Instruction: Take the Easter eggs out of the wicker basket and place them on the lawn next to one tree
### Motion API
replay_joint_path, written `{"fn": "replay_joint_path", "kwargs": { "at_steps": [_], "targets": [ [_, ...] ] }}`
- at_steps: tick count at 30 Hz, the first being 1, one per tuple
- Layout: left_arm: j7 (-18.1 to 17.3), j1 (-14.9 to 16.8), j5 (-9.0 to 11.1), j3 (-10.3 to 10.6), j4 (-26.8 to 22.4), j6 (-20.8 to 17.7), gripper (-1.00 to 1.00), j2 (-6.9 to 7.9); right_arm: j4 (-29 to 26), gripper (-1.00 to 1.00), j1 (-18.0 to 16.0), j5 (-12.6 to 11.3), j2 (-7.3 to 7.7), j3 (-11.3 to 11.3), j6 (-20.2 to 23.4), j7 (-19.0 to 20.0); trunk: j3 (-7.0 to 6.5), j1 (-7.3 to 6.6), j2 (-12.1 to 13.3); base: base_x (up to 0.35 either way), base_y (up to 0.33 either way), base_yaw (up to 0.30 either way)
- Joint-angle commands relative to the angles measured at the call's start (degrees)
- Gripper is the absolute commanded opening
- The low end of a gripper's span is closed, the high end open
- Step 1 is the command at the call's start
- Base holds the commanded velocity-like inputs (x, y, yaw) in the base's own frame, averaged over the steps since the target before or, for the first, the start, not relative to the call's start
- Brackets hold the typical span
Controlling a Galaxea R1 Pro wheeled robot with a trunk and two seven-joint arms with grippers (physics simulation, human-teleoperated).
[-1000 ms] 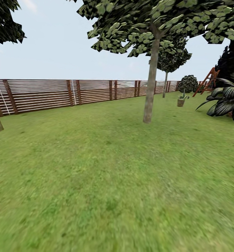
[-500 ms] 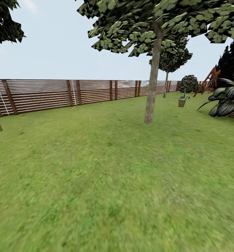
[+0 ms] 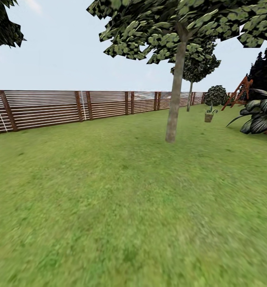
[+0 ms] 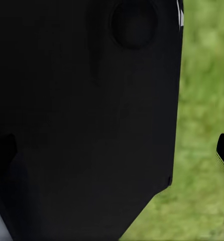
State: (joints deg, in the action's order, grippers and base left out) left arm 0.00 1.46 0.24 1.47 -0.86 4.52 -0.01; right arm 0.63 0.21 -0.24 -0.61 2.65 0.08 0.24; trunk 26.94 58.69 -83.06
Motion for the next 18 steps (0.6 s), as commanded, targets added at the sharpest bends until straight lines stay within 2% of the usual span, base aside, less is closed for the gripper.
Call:
{"fn": "replay_joint_path", "kwargs": {
  "at_steps": [1,11,18],
  "targets": [
    [-0.02,0.07,0.03,0.15,-0.06,0.17,1.0,-0.11,-0.01,1.0,-0.02,-0.01,0.0,0.26,0.01,0.02,0.04,0.03,-0.02,0.336,0.0,0.0],
    [-0.2,0.62,-0.19,0.38,-1.25,0.55,1.0,-0.06,0.06,1.0,0.01,0.06,0.05,0.22,0.01,-0.03,0.04,0.03,-0.02,0.333,0.025,0.0],
    [-0.15,0.65,0.49,-0.26,-1.35,1.22,1.0,0.15,0.08,1.0,0.02,0.12,-0.03,-0.02,0.01,-0.06,0.05,0.03,-0.02,0.312,0.003,0.008]
  ]
}}
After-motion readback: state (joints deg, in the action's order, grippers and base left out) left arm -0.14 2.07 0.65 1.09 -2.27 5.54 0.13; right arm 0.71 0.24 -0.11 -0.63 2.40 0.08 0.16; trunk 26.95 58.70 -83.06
